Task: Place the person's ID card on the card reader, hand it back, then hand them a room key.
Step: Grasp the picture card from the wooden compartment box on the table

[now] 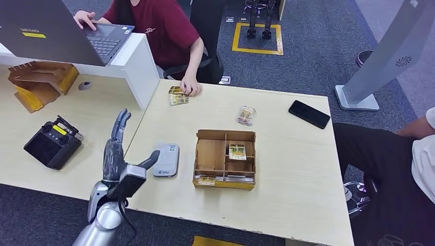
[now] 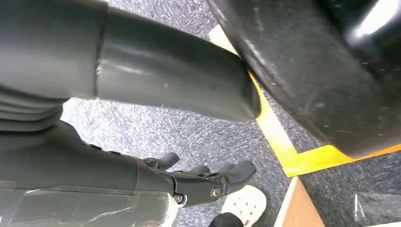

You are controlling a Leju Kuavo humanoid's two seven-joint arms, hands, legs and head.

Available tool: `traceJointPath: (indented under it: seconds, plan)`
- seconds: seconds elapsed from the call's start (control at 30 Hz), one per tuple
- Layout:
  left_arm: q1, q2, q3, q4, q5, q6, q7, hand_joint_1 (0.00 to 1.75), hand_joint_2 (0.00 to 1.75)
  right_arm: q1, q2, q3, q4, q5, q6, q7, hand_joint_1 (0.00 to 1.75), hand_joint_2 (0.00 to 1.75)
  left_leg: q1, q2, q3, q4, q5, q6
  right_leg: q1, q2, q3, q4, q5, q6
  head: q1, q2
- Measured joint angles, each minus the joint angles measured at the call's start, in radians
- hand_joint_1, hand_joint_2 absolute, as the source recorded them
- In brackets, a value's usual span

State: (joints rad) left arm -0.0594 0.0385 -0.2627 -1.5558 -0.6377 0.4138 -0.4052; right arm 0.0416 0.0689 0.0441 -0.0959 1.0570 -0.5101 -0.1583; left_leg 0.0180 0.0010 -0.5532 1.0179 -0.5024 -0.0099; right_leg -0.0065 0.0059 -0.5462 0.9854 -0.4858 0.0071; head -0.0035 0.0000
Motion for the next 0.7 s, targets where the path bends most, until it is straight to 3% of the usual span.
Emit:
traceJointPath:
  seconds: [0.17, 0.33, 0.53, 0.7]
  plan:
    - [0.120, 0.033, -0.143, -0.085, -0.206, 0.107, 0.019, 0.00, 1.75, -0.008, 0.002, -0.009, 0.041, -0.028, -0.035, -0.016, 0.00, 0.00, 0.000, 0.000, 0.000, 0.000, 0.000, 0.000, 0.000, 0.000, 0.000, 0.000, 0.000, 0.000, 0.000, 0.000]
    - [0.186, 0.049, -0.242, -0.104, -0.525, 0.251, 0.142, 0.00, 1.75, -0.017, 0.006, -0.010, 0.065, -0.055, -0.044, -0.021, 0.00, 0.00, 0.000, 0.000, 0.000, 0.000, 0.000, 0.000, 0.000, 0.000, 0.000, 0.000, 0.000, 0.000, 0.000, 0.000]
    - [0.217, 0.068, -0.298, -0.089, -0.772, 0.269, 0.320, 0.00, 1.75, -0.021, 0.011, -0.009, 0.078, -0.078, -0.047, -0.021, 0.00, 0.00, 0.000, 0.000, 0.000, 0.000, 0.000, 0.000, 0.000, -0.001, 0.000, 0.000, 0.000, 0.000, 0.000, 0.000]
    - [0.217, 0.067, -0.298, -0.059, -0.861, 0.269, 0.399, 0.00, 1.75, -0.023, 0.011, -0.008, 0.082, -0.089, -0.047, -0.022, 0.00, 0.00, 0.000, 0.000, 0.000, 0.000, 0.000, 0.000, 0.000, -0.001, 0.000, 0.000, 0.000, 0.000, 0.000, 0.000]
